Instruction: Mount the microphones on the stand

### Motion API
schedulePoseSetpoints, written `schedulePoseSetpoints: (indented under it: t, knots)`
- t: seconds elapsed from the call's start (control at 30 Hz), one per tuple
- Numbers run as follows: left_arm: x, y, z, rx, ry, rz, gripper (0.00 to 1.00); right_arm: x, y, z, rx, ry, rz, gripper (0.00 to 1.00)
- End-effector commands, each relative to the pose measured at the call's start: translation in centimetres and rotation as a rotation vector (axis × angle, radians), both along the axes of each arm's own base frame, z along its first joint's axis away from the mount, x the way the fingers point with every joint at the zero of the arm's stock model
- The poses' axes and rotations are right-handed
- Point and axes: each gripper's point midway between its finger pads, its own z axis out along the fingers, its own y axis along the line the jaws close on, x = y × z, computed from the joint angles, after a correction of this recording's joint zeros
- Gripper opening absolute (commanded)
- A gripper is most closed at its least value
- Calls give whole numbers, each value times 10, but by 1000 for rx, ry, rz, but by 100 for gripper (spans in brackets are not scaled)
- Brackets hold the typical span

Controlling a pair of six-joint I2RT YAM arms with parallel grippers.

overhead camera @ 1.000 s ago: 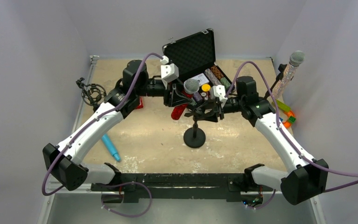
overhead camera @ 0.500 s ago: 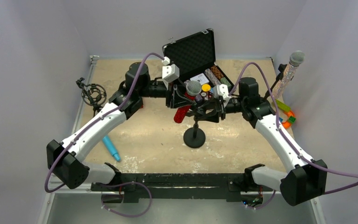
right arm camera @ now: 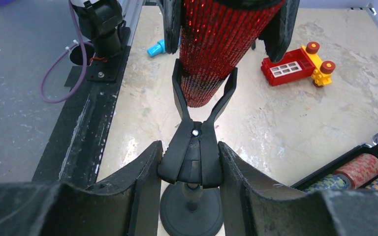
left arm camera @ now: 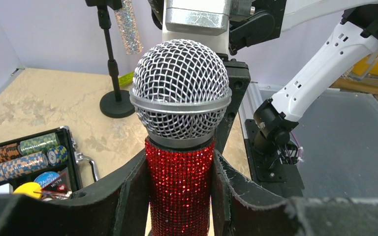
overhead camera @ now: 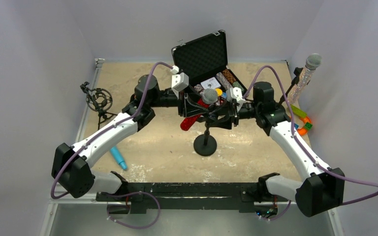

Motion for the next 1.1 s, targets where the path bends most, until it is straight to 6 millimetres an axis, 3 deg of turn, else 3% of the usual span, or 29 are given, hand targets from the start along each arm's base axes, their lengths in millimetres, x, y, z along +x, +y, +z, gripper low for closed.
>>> schedulePoseSetpoints:
  t: [0.0, 0.13, 0.33, 0.43, 0.53, 0.63, 0.73, 0.8, 0.9, 1.07]
  knots:
    - [5, -9, -1, -64, -48, 25, 0, -16, 5, 4, 44, 39, 98, 6]
    - [7, -7, -7, -78, -49, 48, 0, -18, 6, 4, 45, 52, 112, 12]
    - [7, -8, -7, -118, -36, 56, 0, -17, 4, 0, 31, 47, 108, 48]
    - [8, -7, -5, -140, -36, 65, 0, -16, 4, -1, 27, 43, 100, 57]
    - [7, -6, -5, -158, -34, 70, 0, -16, 4, -2, 25, 45, 97, 60]
    - [7, -6, -5, -173, -27, 73, 0, -14, 4, -2, 24, 59, 89, 50]
    - [8, -6, -6, -192, -27, 76, 0, -14, 5, -1, 25, 67, 87, 21]
    - [5, -7, -4, -213, -43, 65, 0, -15, 5, 0, 29, 79, 92, 9]
    - [5, -7, -6, -234, -57, 69, 0, -18, 5, 0, 37, 97, 112, 1]
    - [7, -6, -4, -290, -62, 94, 0, -16, 6, -2, 34, 121, 109, 0]
